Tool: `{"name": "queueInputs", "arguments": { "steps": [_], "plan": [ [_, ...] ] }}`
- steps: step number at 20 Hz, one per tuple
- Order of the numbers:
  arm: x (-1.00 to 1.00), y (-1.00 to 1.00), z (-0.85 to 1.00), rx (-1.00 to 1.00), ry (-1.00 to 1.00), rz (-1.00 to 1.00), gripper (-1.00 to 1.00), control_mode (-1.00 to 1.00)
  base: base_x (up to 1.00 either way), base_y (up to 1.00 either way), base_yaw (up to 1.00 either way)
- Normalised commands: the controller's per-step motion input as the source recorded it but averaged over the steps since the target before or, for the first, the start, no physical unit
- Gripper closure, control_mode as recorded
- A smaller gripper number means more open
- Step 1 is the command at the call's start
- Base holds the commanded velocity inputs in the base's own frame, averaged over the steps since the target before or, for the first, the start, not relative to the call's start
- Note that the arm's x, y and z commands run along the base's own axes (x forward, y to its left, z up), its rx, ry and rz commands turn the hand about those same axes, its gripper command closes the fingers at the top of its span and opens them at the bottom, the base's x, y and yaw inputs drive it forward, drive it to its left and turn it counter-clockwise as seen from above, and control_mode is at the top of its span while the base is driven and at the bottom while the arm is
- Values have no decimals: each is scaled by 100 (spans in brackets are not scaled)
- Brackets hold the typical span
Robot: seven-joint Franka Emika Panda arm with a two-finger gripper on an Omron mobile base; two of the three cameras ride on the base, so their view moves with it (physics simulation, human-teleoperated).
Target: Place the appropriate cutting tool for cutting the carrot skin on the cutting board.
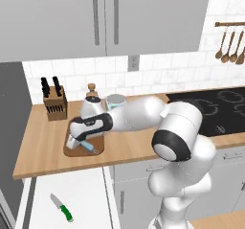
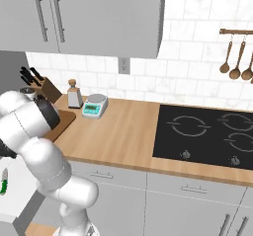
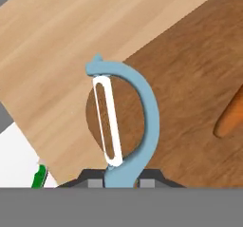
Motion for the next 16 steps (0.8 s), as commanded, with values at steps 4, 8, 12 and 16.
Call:
{"name": "queueInputs", "arguments": {
  "steps": [4, 8, 12, 16],
  "plan": [
    [58, 0, -46, -4, 0, 0, 100, -100, 0, 0, 0],
    [42, 0, -23, -3, 0, 0, 100, -100, 0, 0, 0],
    [29, 0, -16, -1, 0, 0, -100, -100, 0, 0, 0],
    [0, -20, 0, 0, 0, -2, -100, -100, 0, 0, 0]
  ]
}}
